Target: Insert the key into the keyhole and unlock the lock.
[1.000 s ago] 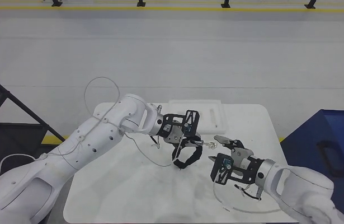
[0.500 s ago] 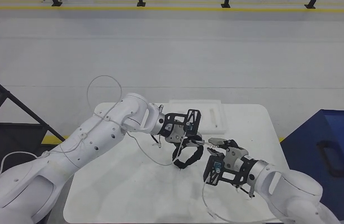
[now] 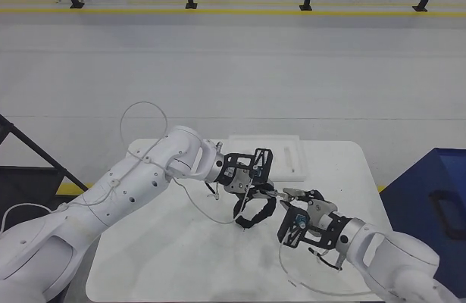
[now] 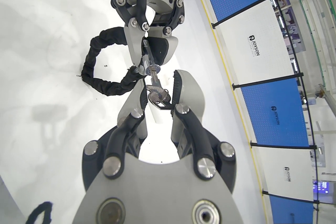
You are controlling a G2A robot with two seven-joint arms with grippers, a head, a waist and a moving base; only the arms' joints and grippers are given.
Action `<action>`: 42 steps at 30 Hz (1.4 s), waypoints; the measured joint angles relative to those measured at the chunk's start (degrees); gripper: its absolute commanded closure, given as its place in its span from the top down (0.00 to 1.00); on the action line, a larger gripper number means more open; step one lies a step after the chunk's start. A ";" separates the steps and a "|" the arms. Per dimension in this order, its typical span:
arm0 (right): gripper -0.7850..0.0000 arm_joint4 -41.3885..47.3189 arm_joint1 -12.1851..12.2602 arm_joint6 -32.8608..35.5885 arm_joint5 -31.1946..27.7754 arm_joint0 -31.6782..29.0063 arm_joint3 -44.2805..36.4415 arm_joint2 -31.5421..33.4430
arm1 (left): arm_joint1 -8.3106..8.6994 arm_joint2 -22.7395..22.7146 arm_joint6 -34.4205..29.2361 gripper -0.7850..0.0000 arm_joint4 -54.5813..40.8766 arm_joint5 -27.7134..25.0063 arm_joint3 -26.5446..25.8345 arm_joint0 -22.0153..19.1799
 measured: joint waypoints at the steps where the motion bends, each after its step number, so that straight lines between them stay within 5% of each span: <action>1: 0.00 1.11 -0.05 0.31 0.19 -0.02 0.00 0.18 | -0.04 0.12 0.01 0.00 0.00 0.00 0.01 -0.05; 17: 0.00 21.96 -0.57 8.14 5.08 -1.25 0.00 3.93 | -0.77 0.90 2.57 0.00 1.88 -0.01 0.83 -0.76; 18: 0.33 24.10 -0.58 9.11 5.36 -1.13 0.08 4.17 | -0.79 0.87 2.87 0.00 2.19 -0.01 0.96 -0.71; 19: 0.99 25.58 -0.59 9.83 5.46 -0.99 0.25 4.31 | -0.80 0.85 3.07 0.00 2.40 -0.01 1.06 -0.67; 29: 1.00 32.22 -0.52 12.62 5.58 0.96 2.27 5.61 | -1.19 0.33 4.48 0.00 5.01 0.08 4.05 -0.03; 42: 1.00 41.57 -0.30 14.59 5.81 2.18 7.59 8.28 | -3.16 0.93 9.79 0.00 11.04 0.27 16.30 5.16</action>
